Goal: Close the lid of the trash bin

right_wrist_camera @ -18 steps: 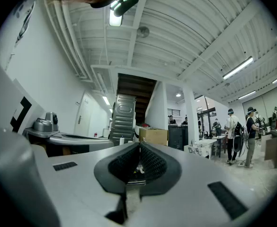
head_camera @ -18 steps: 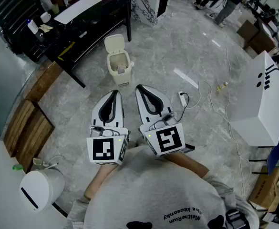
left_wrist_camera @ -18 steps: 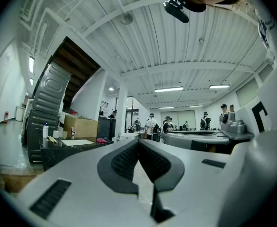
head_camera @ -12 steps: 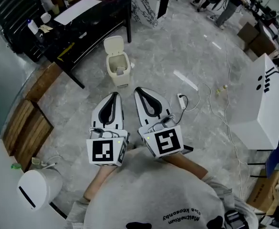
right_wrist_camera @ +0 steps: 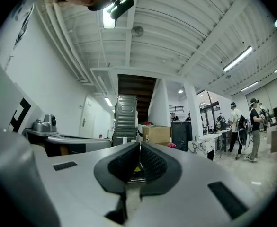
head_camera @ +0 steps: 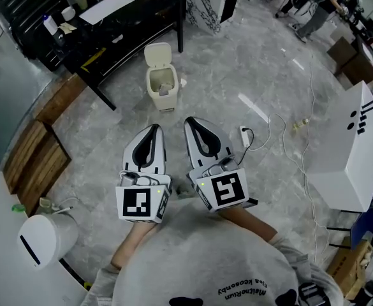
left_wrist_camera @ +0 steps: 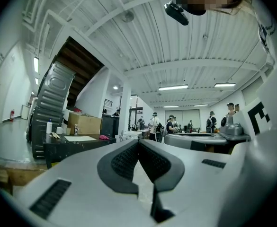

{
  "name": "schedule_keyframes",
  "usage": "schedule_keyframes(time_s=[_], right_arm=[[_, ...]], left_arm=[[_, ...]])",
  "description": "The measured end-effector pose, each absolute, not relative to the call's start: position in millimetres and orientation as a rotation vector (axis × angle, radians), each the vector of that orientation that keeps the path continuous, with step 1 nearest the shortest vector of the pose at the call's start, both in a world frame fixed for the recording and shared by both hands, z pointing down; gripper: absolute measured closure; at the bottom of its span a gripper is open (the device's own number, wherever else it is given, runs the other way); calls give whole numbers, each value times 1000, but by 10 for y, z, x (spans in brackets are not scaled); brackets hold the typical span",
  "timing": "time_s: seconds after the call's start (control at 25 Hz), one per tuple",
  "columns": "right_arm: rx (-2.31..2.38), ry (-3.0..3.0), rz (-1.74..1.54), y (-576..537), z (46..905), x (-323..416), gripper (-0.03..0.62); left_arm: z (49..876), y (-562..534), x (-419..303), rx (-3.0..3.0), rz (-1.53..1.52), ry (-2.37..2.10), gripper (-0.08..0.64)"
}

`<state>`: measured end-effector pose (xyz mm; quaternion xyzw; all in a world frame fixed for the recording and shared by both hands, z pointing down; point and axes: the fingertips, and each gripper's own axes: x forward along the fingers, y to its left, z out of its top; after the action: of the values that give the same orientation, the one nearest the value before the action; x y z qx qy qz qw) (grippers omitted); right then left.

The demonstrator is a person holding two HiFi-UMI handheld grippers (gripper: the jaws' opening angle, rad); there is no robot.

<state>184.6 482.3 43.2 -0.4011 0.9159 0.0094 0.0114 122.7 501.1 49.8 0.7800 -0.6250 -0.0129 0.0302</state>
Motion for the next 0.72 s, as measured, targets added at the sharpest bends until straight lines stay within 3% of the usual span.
schedule_keyframes(time_s=[0.72], right_arm=[[-1305,2869,31,3670,615,1310,560]], left_arm=[[658,3886,596,2437,-82,-1864,540]])
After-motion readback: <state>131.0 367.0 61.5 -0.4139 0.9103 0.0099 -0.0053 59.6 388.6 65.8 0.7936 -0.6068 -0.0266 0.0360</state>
